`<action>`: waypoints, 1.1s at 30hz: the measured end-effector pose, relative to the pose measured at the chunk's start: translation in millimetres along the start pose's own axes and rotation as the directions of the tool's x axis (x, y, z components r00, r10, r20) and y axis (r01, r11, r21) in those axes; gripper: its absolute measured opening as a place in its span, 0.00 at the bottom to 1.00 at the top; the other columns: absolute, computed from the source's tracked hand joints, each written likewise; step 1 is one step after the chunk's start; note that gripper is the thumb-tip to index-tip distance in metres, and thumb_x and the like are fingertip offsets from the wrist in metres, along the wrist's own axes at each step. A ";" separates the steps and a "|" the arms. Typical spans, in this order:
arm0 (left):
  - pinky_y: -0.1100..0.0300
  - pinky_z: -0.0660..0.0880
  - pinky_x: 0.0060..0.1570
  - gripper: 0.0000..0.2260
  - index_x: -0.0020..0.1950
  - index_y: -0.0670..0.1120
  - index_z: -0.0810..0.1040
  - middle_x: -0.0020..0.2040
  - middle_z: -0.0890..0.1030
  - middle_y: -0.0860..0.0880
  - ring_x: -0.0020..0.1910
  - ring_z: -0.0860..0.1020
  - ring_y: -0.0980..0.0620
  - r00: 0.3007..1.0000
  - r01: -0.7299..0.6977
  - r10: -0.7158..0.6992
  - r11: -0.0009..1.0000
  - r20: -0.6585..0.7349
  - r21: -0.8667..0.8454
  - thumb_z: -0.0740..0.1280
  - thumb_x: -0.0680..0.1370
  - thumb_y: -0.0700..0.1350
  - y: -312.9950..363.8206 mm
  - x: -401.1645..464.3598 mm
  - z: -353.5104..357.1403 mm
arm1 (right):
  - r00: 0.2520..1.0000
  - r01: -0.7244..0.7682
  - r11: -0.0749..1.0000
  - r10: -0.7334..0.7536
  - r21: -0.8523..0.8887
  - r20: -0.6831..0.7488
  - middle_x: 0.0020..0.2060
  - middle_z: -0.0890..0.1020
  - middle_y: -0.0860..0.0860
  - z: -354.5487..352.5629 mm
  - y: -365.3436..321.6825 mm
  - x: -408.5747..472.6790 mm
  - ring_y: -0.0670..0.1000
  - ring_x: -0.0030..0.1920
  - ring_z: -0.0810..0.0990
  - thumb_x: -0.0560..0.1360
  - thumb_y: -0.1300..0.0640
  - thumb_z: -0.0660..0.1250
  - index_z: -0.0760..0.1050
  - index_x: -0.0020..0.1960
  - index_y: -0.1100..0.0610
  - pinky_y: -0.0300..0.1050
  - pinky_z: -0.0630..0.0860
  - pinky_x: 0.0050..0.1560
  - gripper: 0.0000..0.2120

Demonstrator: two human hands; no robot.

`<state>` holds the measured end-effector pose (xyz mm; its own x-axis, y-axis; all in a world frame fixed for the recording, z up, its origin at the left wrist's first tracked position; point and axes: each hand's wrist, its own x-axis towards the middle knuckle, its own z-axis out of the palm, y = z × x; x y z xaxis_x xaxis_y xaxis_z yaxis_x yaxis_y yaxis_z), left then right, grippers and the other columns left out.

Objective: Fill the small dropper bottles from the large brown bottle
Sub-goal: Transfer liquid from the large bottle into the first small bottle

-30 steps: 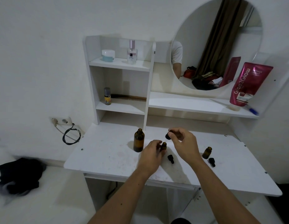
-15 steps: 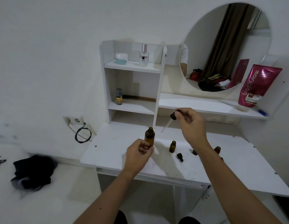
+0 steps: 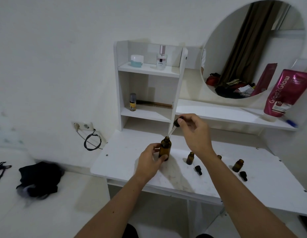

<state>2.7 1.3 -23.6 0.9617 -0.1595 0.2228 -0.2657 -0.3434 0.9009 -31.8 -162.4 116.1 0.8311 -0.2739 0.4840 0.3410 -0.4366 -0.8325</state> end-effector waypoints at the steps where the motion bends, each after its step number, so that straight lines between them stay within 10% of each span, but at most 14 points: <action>1: 0.56 0.76 0.65 0.22 0.67 0.51 0.75 0.62 0.81 0.56 0.60 0.79 0.57 1.000 -0.002 0.002 1.000 -0.001 0.005 0.75 0.76 0.50 0.5 1.0 0.2 | 1.000 -0.007 1.000 0.007 -0.015 0.014 0.49 0.86 0.43 1.6 2.3 0.0 0.37 0.50 0.83 0.80 0.58 0.70 0.83 0.57 0.55 0.28 0.76 0.54 0.07; 19: 0.73 0.72 0.56 0.18 0.66 0.51 0.75 0.60 0.82 0.57 0.56 0.79 0.60 1.000 -0.014 0.015 1.000 -0.012 0.019 0.74 0.77 0.47 -1.2 2.1 1.3 | 0.992 -0.060 0.976 0.082 -0.207 0.098 0.42 0.86 0.47 31.3 37.3 -0.4 0.42 0.44 0.82 0.78 0.59 0.73 0.84 0.48 0.57 0.24 0.74 0.44 0.02; 33: 0.60 0.77 0.61 0.18 0.66 0.52 0.75 0.60 0.82 0.56 0.57 0.80 0.57 1.000 0.014 -0.014 0.997 -0.001 0.071 0.73 0.78 0.51 -2.6 3.0 3.2 | 0.989 -0.076 0.975 0.100 -0.207 0.108 0.43 0.85 0.45 31.3 36.3 -1.3 0.39 0.45 0.82 0.79 0.58 0.71 0.84 0.51 0.54 0.24 0.74 0.45 0.03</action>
<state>6.1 -1.3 -26.4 0.9653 -0.1539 0.2110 -0.2567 -0.4105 0.8750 -6.8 -151.1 76.9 0.9035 -0.2220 0.3666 0.1787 -0.5823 -0.7931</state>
